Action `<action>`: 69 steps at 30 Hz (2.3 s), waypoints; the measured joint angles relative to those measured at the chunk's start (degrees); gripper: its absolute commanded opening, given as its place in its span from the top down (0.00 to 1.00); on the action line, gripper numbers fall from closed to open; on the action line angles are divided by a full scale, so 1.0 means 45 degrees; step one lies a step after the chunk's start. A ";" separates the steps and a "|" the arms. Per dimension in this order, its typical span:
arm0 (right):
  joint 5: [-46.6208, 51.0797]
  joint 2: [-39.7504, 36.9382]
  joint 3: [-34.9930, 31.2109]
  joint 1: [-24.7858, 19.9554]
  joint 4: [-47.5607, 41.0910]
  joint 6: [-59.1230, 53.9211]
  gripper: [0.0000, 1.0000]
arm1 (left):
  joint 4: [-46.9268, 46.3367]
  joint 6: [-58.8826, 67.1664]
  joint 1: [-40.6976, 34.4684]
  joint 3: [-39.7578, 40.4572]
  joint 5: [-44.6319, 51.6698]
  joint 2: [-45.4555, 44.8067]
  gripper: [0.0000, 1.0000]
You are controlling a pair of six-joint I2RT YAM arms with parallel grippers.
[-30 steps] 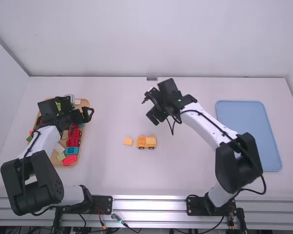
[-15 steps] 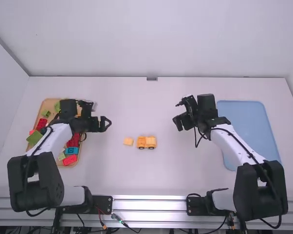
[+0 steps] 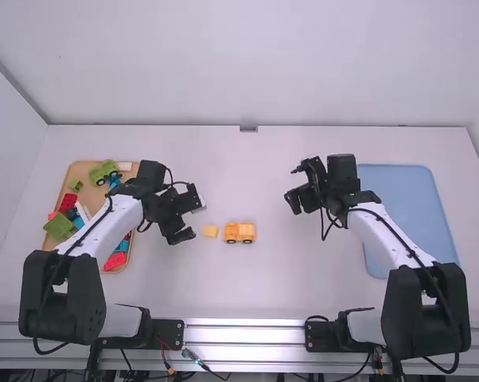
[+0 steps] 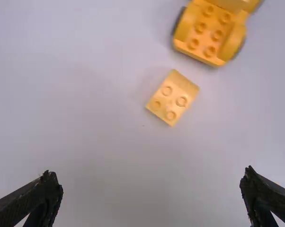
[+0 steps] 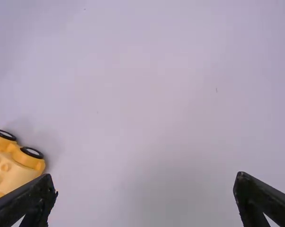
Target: Assemble lego blocks to make yellow taxi
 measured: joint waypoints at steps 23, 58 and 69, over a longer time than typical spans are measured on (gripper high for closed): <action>0.0005 0.0000 0.0000 0.0000 -0.0010 -0.0073 0.01 | -0.0500 0.2011 -0.2958 0.2569 -0.2317 0.4561 0.01; 0.0000 0.0000 0.0000 0.0000 -0.0010 -0.0282 0.01 | 0.0583 0.1991 -0.2953 0.1443 -0.1991 0.4682 0.49; 0.0010 0.0000 0.0000 0.0000 -0.0092 -0.0325 0.01 | 0.0695 0.1894 -0.2953 0.1326 -0.1996 0.4682 0.70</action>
